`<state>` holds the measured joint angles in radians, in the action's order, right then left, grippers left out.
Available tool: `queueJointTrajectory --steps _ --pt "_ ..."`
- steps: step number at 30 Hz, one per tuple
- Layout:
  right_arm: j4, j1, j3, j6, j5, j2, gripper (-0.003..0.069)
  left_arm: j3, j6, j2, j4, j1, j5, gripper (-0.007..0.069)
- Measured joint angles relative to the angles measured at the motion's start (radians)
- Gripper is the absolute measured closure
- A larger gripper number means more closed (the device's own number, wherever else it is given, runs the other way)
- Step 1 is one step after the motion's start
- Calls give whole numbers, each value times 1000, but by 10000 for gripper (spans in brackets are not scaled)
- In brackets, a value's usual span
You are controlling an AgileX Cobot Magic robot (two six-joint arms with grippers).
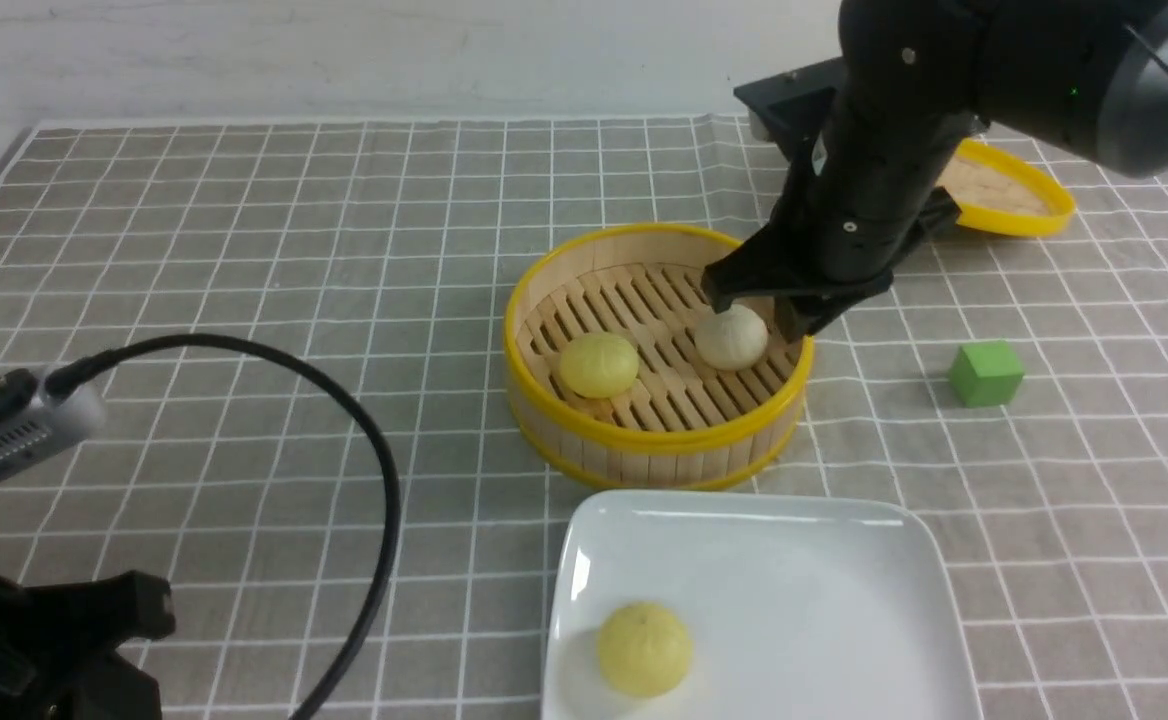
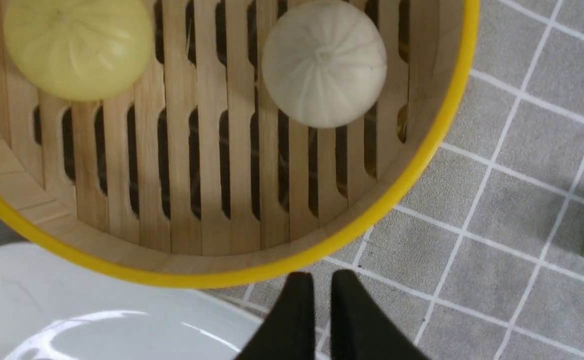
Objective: Put the steamed buns into the plate on the grey tablecloth.
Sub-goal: 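Reach toward a bun in the bamboo steamer with the right gripper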
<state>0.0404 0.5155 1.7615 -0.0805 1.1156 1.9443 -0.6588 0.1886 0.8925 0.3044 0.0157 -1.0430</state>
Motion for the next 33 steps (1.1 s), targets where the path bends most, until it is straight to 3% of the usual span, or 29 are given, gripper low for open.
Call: queueJointTrajectory --steps 4,9,16,22,26,27,28,29,30,31,33 --pt "0 0 1 -14 -36 5 671 0 0 0 -1 0 1 533" --pt "11 0 48 -32 -67 50 620 0 -1 0 -3 0 1 525" --pt "51 0 167 -34 -148 204 341 0 -3 0 -4 0 3 501" --pt "133 0 172 -36 -233 279 259 0 -3 0 -7 0 2 494" --pt "133 0 175 -43 -234 300 300 0 -3 0 -7 0 2 485" --pt "133 0 177 -55 -234 302 371 0 -3 0 -7 0 2 482" --pt "133 0 177 -56 -234 302 382 0 -3 0 -7 0 2 482" --pt "133 0 181 -60 -227 298 478 0 -3 0 -7 0 2 480" --pt "133 0 181 -61 -224 296 491 0 -3 0 -7 0 2 480" --pt "126 0 181 -62 -207 276 603 0 -3 0 -7 0 2 478" --pt "113 0 181 -62 -192 257 634 0 -3 0 -8 0 2 477"
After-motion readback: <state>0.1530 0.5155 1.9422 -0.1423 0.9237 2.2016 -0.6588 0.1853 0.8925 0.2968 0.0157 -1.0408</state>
